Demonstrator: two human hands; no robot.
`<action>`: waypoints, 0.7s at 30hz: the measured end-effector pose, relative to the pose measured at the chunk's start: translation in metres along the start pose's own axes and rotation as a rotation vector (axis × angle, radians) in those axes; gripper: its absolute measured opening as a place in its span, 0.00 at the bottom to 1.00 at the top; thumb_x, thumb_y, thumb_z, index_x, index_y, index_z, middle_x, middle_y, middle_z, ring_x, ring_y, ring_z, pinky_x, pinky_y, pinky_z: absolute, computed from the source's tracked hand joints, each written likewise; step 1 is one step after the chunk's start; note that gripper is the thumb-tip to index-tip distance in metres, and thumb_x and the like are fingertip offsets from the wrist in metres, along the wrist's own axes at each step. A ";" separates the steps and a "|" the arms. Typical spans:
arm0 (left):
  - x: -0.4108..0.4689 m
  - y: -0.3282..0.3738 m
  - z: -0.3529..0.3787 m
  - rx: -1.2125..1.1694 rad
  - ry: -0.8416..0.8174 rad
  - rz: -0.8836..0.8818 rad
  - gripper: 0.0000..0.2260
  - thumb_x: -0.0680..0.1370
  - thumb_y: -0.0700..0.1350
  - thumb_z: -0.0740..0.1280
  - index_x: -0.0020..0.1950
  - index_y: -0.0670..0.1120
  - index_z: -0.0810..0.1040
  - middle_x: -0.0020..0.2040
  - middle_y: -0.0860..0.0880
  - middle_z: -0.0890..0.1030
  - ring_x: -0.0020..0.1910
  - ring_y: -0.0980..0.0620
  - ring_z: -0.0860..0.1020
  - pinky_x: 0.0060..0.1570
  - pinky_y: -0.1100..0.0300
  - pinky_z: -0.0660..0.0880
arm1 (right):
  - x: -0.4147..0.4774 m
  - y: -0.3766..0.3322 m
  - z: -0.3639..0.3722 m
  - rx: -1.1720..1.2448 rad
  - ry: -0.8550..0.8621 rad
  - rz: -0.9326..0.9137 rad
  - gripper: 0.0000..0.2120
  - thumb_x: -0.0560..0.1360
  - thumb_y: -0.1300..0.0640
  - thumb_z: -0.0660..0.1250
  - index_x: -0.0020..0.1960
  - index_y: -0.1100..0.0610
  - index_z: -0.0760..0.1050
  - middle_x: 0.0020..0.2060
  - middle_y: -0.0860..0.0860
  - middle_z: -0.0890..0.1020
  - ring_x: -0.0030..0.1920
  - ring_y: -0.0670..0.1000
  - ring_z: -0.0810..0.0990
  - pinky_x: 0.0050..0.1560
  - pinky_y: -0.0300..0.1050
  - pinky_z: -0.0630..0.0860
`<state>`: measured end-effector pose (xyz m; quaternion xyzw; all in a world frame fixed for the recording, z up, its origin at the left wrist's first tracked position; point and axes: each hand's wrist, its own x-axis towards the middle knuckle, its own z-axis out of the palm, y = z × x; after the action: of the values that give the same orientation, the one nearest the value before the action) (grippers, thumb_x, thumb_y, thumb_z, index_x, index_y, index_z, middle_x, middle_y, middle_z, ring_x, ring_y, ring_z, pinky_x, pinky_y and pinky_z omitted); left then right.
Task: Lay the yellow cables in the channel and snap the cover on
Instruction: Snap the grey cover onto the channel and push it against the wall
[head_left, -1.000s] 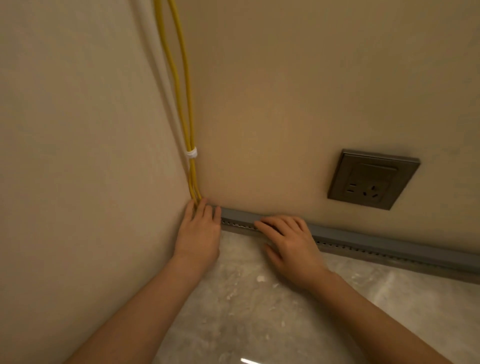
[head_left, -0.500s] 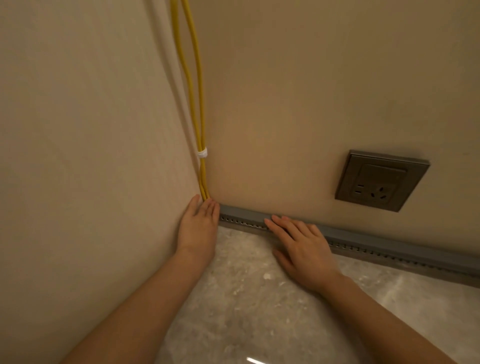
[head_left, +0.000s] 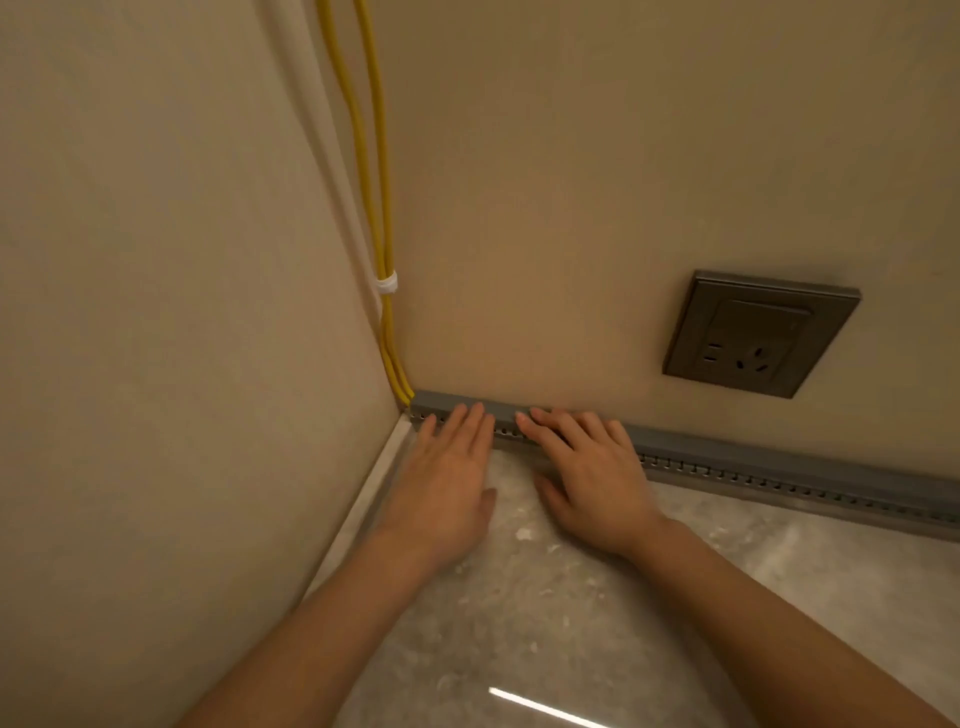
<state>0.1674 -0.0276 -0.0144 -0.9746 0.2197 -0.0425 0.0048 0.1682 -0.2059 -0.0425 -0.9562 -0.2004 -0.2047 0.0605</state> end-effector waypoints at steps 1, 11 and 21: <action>-0.001 0.011 0.005 -0.042 -0.010 0.008 0.34 0.78 0.52 0.58 0.76 0.43 0.43 0.78 0.44 0.44 0.76 0.47 0.42 0.73 0.52 0.40 | 0.000 0.000 -0.001 0.008 -0.007 0.001 0.30 0.66 0.53 0.68 0.67 0.53 0.69 0.60 0.49 0.77 0.55 0.54 0.76 0.49 0.43 0.60; -0.003 0.030 0.028 -0.132 -0.055 -0.068 0.36 0.79 0.60 0.52 0.75 0.41 0.39 0.75 0.41 0.32 0.75 0.46 0.37 0.73 0.55 0.39 | 0.003 0.003 -0.006 0.070 -0.140 -0.006 0.35 0.65 0.51 0.66 0.71 0.53 0.62 0.66 0.52 0.70 0.62 0.55 0.67 0.56 0.44 0.57; -0.001 0.027 0.029 -0.114 -0.108 -0.043 0.40 0.77 0.64 0.52 0.75 0.39 0.38 0.74 0.40 0.31 0.75 0.44 0.38 0.74 0.53 0.42 | -0.051 -0.024 -0.049 1.544 0.206 0.943 0.20 0.74 0.67 0.64 0.64 0.56 0.69 0.58 0.53 0.77 0.59 0.47 0.76 0.59 0.37 0.73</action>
<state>0.1573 -0.0513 -0.0442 -0.9787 0.2000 0.0225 -0.0400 0.0974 -0.2121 -0.0184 -0.6095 0.1366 -0.0521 0.7792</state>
